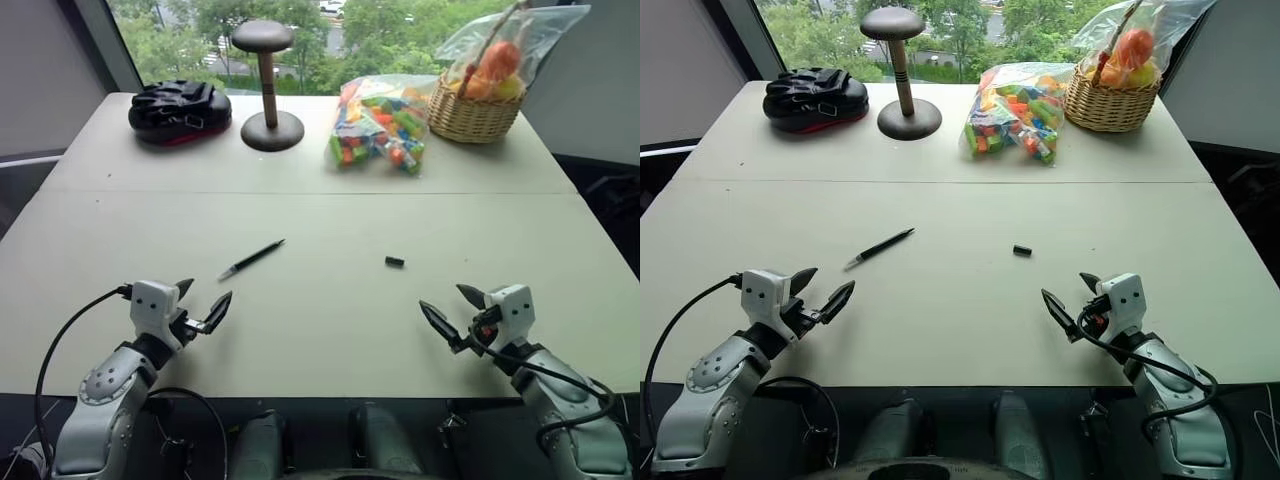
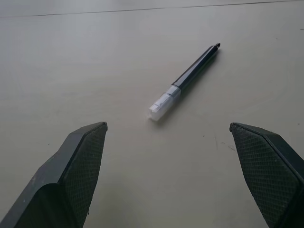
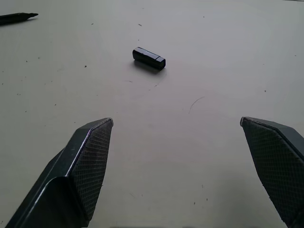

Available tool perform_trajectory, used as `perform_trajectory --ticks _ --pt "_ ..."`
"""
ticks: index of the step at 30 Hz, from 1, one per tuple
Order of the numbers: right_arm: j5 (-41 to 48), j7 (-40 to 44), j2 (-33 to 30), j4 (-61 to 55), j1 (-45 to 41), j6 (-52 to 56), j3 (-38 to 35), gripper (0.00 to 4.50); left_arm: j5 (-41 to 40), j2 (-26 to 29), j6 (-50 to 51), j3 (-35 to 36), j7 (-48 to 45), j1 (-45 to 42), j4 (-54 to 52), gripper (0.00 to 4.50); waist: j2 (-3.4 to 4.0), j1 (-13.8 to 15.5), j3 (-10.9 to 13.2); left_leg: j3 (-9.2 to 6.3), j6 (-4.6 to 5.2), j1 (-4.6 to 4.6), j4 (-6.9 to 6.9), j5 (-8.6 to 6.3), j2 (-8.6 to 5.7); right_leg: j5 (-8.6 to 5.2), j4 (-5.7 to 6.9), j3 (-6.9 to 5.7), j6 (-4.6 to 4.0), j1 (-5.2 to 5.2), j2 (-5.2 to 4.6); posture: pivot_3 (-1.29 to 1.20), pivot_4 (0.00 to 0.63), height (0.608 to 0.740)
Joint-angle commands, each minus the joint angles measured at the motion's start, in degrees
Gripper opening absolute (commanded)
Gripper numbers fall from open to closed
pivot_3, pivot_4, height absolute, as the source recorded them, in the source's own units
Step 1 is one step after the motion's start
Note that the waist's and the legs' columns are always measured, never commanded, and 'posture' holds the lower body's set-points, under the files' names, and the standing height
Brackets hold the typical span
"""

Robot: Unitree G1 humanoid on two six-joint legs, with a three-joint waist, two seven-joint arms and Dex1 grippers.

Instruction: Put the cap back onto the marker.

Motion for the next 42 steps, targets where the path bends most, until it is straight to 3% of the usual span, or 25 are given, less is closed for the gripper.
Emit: perform_trajectory --ticks 1,36,42 --pt "0.0 -0.3 0.1 -0.4 -0.3 -1.4 -0.5 4.5 0.2 0.1 -0.4 0.1 0.3 -0.1 -2.8 4.34 0.0 0.0 0.0 0.0 0.0 0.0 0.0 0.0 0.0 0.0 0.0 0.0 0.0 0.0 0.0 0.0 0.15 0.74" --pt "-0.2 1.5 -2.0 -1.3 -1.6 -2.3 0.4 4.5 0.1 0.6 -0.9 1.0 -0.3 -1.6 0.2 4.34 0.0 0.0 0.0 0.03 -0.07 0.05 -0.27 0.06 -0.03 0.0 -0.05 -0.01 0.0 -0.05 -0.01 0.0 0.15 0.74" --pt "0.7 10.8 -8.4 -8.7 -2.0 1.4 10.0 4.5 0.9 3.9 -2.9 1.0 -4.4 -2.5 4.3 4.34 -0.02 -0.1 0.0 0.03 -0.08 0.1 -0.38 0.09 -0.02 -0.01 -0.04 -0.08 -0.02 -0.07 0.0 0.0 0.15 0.74"
